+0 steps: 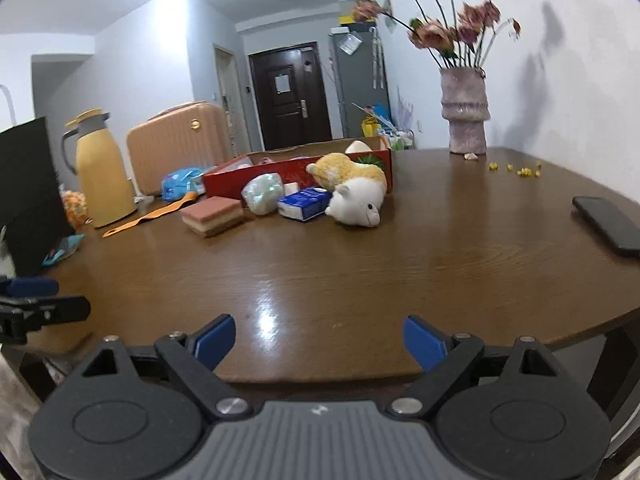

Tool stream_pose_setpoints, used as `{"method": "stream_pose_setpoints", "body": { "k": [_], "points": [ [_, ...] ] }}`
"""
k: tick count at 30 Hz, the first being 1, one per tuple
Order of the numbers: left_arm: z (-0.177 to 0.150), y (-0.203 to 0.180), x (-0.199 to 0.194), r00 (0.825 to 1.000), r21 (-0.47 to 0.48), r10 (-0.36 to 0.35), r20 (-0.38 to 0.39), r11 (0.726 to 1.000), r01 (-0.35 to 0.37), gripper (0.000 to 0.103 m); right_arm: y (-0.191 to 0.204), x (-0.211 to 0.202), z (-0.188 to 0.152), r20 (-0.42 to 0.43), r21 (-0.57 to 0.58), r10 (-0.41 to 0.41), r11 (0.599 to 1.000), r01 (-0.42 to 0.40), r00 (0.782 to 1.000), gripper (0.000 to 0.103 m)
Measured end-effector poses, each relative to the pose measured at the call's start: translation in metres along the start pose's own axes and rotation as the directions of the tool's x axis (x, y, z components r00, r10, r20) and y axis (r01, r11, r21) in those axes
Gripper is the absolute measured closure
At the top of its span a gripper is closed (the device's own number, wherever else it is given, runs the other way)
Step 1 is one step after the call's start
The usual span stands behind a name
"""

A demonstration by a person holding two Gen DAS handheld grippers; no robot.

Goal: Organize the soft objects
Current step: 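Move both tools back toward the plush toys on the table, then grasp the yellow plush dog with the right tool while the left tool grasps the white plush sheep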

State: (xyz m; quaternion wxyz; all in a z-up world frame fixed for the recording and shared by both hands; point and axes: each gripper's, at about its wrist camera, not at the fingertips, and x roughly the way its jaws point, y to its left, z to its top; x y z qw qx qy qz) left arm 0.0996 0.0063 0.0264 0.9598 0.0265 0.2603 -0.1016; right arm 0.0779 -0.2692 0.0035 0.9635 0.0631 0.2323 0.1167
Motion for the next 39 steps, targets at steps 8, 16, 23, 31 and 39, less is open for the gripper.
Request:
{"method": "stream_pose_setpoints", "body": {
  "k": [8,16,23,31,39],
  "points": [
    [0.048,0.012,0.069,0.999,-0.016,0.040,-0.011,0.999,-0.040,0.006,-0.015,0.077,0.061,0.046,0.031,-0.023,0.999,0.022,0.999,0.013],
    [0.074,0.009,0.120,0.999,-0.034,0.043,-0.033,0.998,-0.044,0.006,-0.046,0.187,0.117,-0.033,0.153,-0.029,0.988,0.034,0.999,0.022],
    [0.067,-0.003,0.117,0.998,-0.016,0.035,-0.048,0.999,-0.036,0.006,-0.039,0.180,0.103,-0.075,0.106,-0.045,0.993,0.053,0.996,0.053],
    [0.051,-0.010,0.090,0.994,-0.009,0.111,0.013,0.994,-0.111,0.006,0.004,0.086,0.052,-0.023,0.102,0.098,0.990,-0.095,0.995,0.036],
    [0.046,0.001,0.048,0.992,-0.083,0.117,0.050,0.990,-0.112,0.006,-0.009,0.049,0.056,0.092,0.150,0.106,0.981,-0.119,0.990,0.032]
  ]
}}
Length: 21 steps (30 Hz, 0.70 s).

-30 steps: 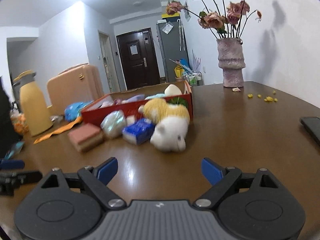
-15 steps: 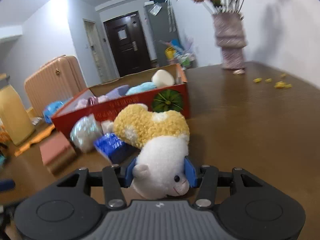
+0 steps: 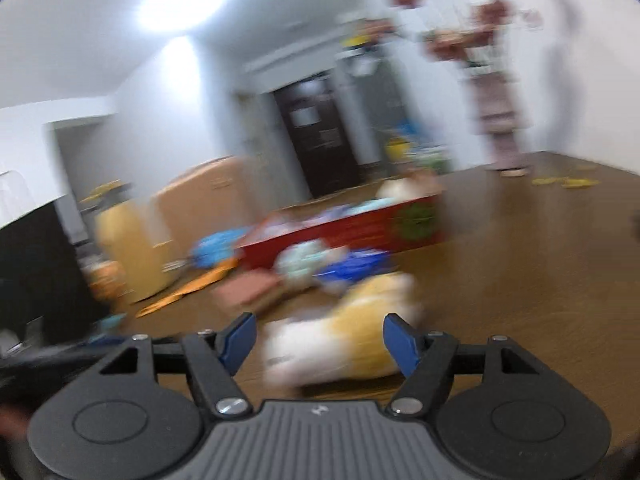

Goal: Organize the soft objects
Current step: 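Grasp the yellow plush dog with the right tool while the left tool grasps the white plush sheep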

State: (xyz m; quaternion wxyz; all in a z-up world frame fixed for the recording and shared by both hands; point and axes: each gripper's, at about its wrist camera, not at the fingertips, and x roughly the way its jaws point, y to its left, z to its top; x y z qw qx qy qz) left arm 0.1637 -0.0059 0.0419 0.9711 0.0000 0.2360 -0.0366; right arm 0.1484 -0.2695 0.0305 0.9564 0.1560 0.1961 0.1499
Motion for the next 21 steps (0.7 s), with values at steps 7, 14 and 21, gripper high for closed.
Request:
{"method": "stream_pose_setpoints", "body": {
  "k": [7,14,21],
  "points": [
    [0.014,-0.018,0.032,0.940,-0.226,-0.330,-0.089,0.926,0.304,0.007,-0.042,0.031,0.001,-0.042,0.151,-0.019,0.988,0.025,0.999,0.033],
    [0.016,-0.032,0.088,0.911,-0.301,-0.370,-0.179,0.903,0.307,0.022,-0.043,0.057,0.008,-0.065,0.171,0.017,0.985,-0.006,0.998,0.038],
    [0.014,-0.024,0.109,0.843,-0.386,-0.498,-0.201,0.832,0.400,0.048,-0.053,0.069,0.013,-0.121,0.242,0.098,0.968,-0.066,0.988,0.064]
  ]
}}
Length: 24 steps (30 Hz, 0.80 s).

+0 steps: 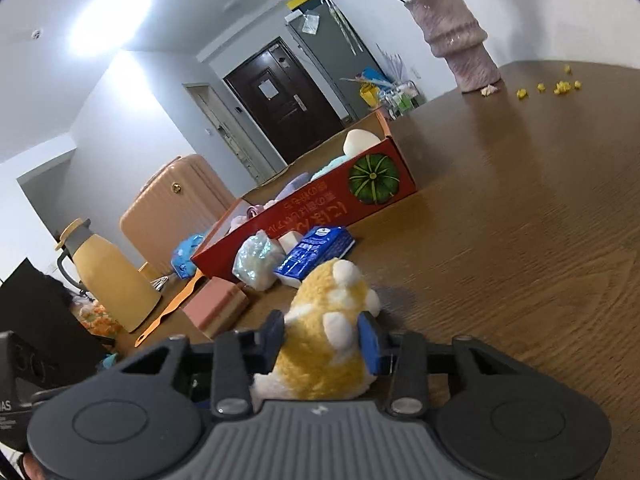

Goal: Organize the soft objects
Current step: 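Grasp the yellow plush dog with the right tool while the left tool grasps the white plush sheep, then place both plush toys into the box and open both tools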

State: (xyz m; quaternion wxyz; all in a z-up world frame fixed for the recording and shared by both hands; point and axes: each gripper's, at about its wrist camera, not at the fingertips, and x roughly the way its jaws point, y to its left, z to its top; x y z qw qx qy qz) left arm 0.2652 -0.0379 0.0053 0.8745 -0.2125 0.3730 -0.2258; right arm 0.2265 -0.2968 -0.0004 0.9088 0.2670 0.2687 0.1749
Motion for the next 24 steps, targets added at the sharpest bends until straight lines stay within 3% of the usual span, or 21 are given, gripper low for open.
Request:
{"method": "stream_pose_setpoints", "body": {
  "k": [6,11,18,24],
  "points": [
    [0.018,-0.011,-0.002,1.000,-0.008,-0.013,0.023,1.000,0.013,0.049,0.011,-0.002,0.013,0.008,-0.012,-0.001,1.000,0.001,1.000,0.067],
    [0.085,-0.026,0.006,0.994,0.046,-0.055,0.094,0.998,0.051,0.050,0.031,0.009,0.072,0.085,-0.102,0.026,0.995,-0.017,0.996,0.067],
    [0.185,-0.013,0.079,0.994,0.001,-0.061,0.089,0.998,0.061,0.050,0.030,0.093,0.168,0.083,-0.154,-0.004,0.988,0.017,0.997,0.067],
    [0.204,0.009,0.140,0.999,-0.002,-0.002,0.042,1.000,0.002,0.051,0.005,0.166,0.192,0.001,-0.127,-0.087,0.988,0.087,0.996,0.067]
  ]
}}
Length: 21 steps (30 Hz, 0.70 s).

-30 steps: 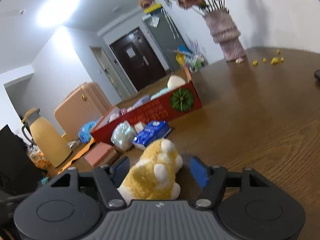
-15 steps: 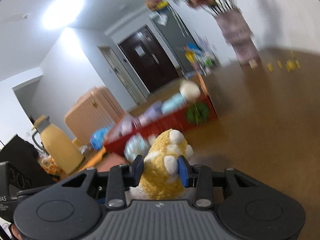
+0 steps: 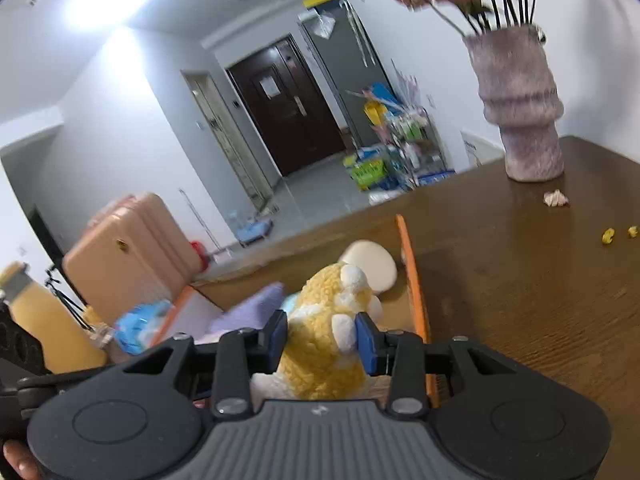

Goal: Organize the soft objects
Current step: 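Place both plush toys into the box and open both tools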

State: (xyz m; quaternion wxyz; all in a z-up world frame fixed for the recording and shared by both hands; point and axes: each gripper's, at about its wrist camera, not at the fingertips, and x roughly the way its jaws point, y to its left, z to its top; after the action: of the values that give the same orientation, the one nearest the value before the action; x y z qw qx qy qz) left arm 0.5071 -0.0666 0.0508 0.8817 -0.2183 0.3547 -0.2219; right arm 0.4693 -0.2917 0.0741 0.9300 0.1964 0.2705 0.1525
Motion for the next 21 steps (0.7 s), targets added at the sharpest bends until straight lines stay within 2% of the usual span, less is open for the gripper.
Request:
{"method": "stream_pose_setpoints", "body": {
  "k": [3,6,9,11,14,18,21],
  "points": [
    [-0.002,0.006,0.016,0.999,0.008,0.021,-0.029,1.000,-0.021,0.050,-0.008,0.017,-0.006,-0.029,0.008,-0.034,0.999,0.034,0.999,0.066],
    [-0.009,0.000,0.024,0.998,0.078,0.064,-0.016,0.995,-0.063,0.050,-0.008,0.022,-0.015,-0.036,-0.011,-0.063,0.998,0.063,0.997,0.067],
    [-0.010,-0.002,0.022,0.998,0.092,0.063,-0.029,0.994,-0.060,0.050,0.003,0.019,-0.018,-0.024,-0.057,-0.114,0.992,0.112,0.993,0.060],
    [-0.008,-0.005,0.015,0.997,0.094,0.068,-0.028,0.993,-0.065,0.050,0.008,0.013,-0.015,-0.023,-0.062,-0.123,0.991,0.121,0.992,0.060],
    [-0.006,-0.014,-0.012,0.996,0.119,0.087,0.013,0.989,-0.088,0.047,0.016,-0.006,-0.007,0.007,-0.075,-0.109,0.991,0.109,0.994,0.057],
    [-0.009,-0.029,-0.068,0.990,0.186,0.120,0.080,0.974,-0.133,0.044,0.034,-0.050,0.004,0.071,-0.121,-0.093,0.987,0.101,0.993,0.053],
    [-0.016,-0.034,-0.120,0.977,0.235,0.157,0.144,0.954,-0.188,0.036,0.054,-0.085,0.004,0.106,-0.200,-0.078,0.975,0.099,0.991,0.038]
  ]
}}
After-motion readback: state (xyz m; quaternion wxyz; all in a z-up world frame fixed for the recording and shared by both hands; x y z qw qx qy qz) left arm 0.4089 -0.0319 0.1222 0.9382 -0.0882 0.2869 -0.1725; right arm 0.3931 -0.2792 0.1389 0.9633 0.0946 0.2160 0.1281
